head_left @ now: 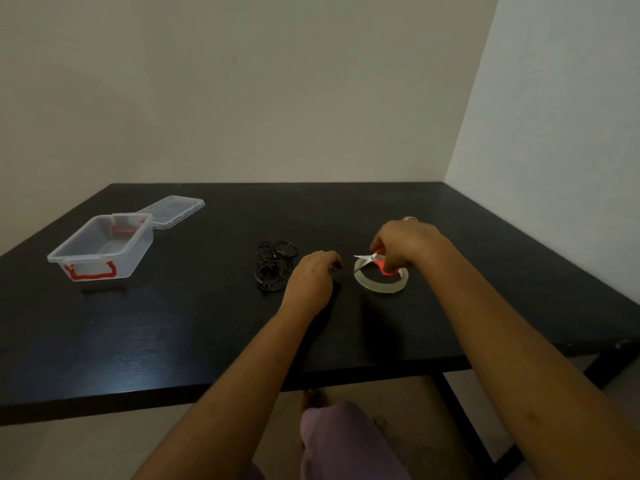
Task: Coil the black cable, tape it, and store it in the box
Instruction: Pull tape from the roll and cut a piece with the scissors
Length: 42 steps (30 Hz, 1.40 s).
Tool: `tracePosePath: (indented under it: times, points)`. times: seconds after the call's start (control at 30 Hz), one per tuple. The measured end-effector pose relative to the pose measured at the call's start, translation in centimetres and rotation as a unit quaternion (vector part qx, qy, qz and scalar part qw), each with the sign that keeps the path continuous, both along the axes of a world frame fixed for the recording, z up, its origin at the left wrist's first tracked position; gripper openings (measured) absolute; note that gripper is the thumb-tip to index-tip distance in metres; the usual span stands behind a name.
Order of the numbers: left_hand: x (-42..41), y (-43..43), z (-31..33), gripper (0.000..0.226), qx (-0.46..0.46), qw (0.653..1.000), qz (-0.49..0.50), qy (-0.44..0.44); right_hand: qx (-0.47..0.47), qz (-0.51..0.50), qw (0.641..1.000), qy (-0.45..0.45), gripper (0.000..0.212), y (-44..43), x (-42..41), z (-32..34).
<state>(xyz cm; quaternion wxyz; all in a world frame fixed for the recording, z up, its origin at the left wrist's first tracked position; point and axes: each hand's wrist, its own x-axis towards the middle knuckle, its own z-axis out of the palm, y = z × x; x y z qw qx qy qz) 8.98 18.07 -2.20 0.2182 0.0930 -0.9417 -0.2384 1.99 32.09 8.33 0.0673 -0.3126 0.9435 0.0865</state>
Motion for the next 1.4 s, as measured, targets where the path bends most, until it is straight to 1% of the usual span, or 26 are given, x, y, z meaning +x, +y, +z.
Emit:
tracePosePath:
  times: [0.13, 0.3, 0.47, 0.63, 0.9, 1.07, 1.2, 1.3, 1.4]
  points:
    - [0.3, 0.1, 0.0, 0.031, -0.004, 1.000, -0.009, 0.019, 0.049, 0.009, 0.999, 0.023, 0.047, -2.0, 0.1, 0.3]
    - [0.5, 0.1, 0.0, 0.030, -0.006, 0.999, -0.009, 0.041, 0.105, -0.012, 0.993, 0.043, 0.046, -3.5, 0.4, 0.3]
    - [0.4, 0.1, 0.0, 0.030, -0.007, 0.998, -0.007, 0.055, 0.120, -0.017, 0.991, 0.053, 0.044, -4.0, 0.7, 0.5]
    - [0.4, 0.0, -0.2, 0.027, -0.008, 0.998, -0.007, 0.067, 0.122, -0.020, 0.990, 0.071, 0.032, -4.1, 0.8, 0.7]
    - [0.4, 0.0, -0.1, 0.029, -0.017, 0.997, -0.007, 0.071, 0.143, 0.001, 0.985, 0.096, 0.021, -4.4, 0.9, 0.7]
    - [0.3, 0.0, -0.1, 0.030, -0.018, 0.998, -0.001, 0.061, 0.146, 0.011, 0.984, 0.103, 0.021, -4.2, 0.7, 0.7]
    - [0.5, -0.1, -0.1, 0.028, 0.002, 0.996, 0.025, 0.084, 0.139, 0.021, 0.985, 0.100, 0.026, -3.7, 0.5, 1.0]
    - [0.4, -0.2, -0.2, 0.030, 0.034, 0.995, 0.040, 0.090, 0.086, 0.015, 0.993, 0.085, 0.026, -2.6, -0.2, 1.2]
    - [0.3, -0.3, -0.1, 0.032, 0.054, 0.995, 0.032, 0.079, 0.026, -0.035, 0.999, 0.016, 0.024, -0.8, -1.7, 0.9]
